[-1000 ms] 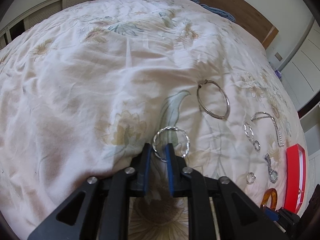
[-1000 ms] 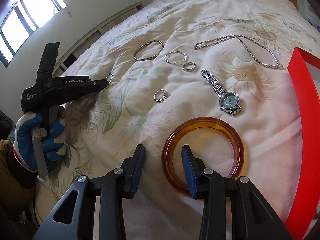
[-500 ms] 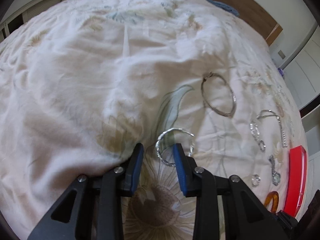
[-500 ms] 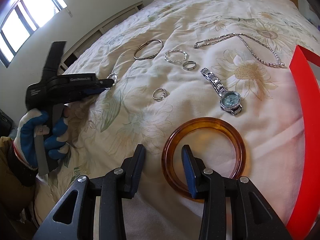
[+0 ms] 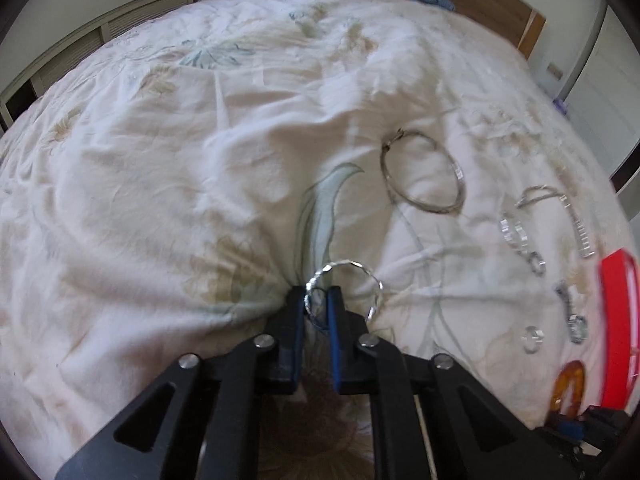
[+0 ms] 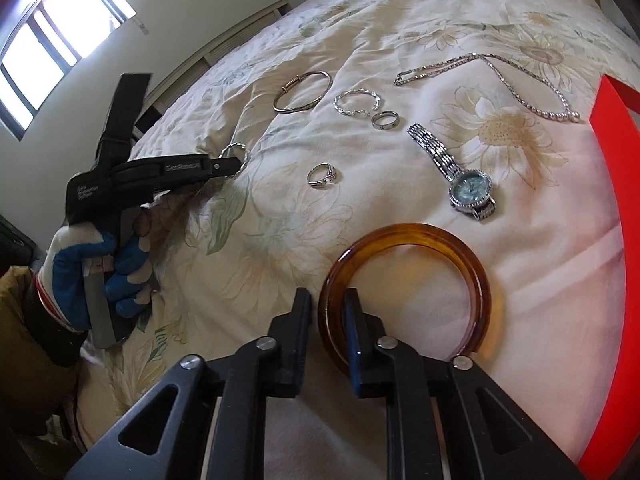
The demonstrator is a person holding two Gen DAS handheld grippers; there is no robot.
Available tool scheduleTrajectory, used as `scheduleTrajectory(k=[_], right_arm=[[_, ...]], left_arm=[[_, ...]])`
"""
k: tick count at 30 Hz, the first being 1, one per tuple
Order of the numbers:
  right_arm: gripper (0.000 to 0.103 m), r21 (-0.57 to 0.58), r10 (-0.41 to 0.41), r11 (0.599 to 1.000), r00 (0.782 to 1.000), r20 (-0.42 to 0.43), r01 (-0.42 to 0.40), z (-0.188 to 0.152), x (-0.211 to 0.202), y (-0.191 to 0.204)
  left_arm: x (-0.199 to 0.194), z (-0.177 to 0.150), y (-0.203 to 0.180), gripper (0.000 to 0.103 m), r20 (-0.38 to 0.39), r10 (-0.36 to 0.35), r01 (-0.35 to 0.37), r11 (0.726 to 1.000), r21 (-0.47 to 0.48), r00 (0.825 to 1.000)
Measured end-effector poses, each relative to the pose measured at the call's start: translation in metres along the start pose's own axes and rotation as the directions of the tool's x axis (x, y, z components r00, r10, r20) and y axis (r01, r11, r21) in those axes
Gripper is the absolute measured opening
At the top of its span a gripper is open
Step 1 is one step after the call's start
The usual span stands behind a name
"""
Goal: Organize jewelry
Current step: 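Close the right tool on the amber bangle while the left tool holds the silver hoop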
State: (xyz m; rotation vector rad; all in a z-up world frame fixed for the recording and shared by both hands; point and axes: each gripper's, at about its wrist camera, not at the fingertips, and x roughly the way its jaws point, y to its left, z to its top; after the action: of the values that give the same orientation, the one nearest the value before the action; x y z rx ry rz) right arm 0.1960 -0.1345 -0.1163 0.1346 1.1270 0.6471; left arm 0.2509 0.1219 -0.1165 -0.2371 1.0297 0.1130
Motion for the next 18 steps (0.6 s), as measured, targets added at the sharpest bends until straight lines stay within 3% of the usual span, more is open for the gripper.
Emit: scheduleTrajectory(k=[5, 18], right_arm=[[0.011, 0.042, 0.025, 0.999, 0.999, 0.024, -0.026, -0.006, -0.012, 0.001], [0.010, 0.118, 0.154, 0.979, 0.982, 0.109, -0.167, -0.030, -0.057, 0.031]], left_arm=[[-0.025, -0.005, 0.003, 0.004, 0.041, -0.042, 0.042, 0.999, -0.013, 0.998], [-0.087, -0.037, 0.007, 0.004, 0.053, -0.068, 0.068, 0.998, 0.004, 0.996]])
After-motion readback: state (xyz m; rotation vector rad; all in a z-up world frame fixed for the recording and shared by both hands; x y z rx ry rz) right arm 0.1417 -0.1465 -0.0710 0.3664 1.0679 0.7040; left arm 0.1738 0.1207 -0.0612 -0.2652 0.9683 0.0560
